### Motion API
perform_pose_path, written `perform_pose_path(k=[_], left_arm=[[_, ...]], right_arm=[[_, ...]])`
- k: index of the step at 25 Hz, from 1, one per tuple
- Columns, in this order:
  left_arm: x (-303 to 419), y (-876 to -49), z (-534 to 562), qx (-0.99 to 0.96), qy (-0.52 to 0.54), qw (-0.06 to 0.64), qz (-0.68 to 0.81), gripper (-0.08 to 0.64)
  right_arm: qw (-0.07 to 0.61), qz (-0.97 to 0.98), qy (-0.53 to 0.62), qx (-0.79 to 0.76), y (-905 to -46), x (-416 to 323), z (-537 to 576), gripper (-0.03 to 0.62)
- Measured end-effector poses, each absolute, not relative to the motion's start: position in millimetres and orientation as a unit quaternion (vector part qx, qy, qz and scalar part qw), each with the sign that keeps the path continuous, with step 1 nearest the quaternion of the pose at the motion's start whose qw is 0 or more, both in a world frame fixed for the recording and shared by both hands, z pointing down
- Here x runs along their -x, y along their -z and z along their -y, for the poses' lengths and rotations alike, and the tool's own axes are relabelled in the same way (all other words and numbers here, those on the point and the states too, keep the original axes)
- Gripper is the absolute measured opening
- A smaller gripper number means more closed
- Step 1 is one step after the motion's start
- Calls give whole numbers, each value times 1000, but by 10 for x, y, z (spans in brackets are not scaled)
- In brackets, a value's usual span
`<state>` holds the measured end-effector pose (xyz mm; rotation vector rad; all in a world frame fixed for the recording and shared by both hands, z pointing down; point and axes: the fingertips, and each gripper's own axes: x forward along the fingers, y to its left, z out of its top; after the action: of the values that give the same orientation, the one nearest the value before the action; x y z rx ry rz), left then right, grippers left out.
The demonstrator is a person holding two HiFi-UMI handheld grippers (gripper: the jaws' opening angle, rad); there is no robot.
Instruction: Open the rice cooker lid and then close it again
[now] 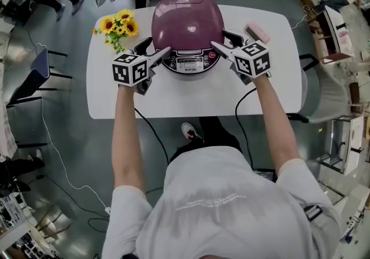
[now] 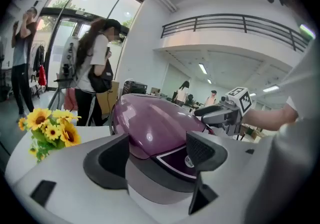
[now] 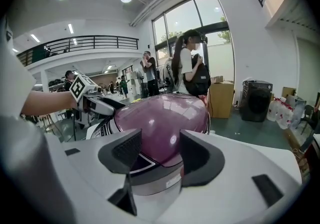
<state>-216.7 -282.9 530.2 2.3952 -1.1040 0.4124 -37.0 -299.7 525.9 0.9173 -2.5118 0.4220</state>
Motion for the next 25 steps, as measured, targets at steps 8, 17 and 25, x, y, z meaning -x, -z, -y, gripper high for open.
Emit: perform_pose_path(k=[8, 17, 25], left_arm=[[2363, -5085, 2617, -859, -71, 218, 459, 243], [2275, -4531, 2038, -873, -114, 76, 469, 194], [2253, -4045, 1668, -866, -75, 26, 494, 83]], right_arm=[[186, 898, -123, -379, -4887, 292, 2791, 199], [162, 888, -45, -427, -4337, 9, 2361, 178], [148, 881, 6, -450, -3965, -158, 1942, 67]])
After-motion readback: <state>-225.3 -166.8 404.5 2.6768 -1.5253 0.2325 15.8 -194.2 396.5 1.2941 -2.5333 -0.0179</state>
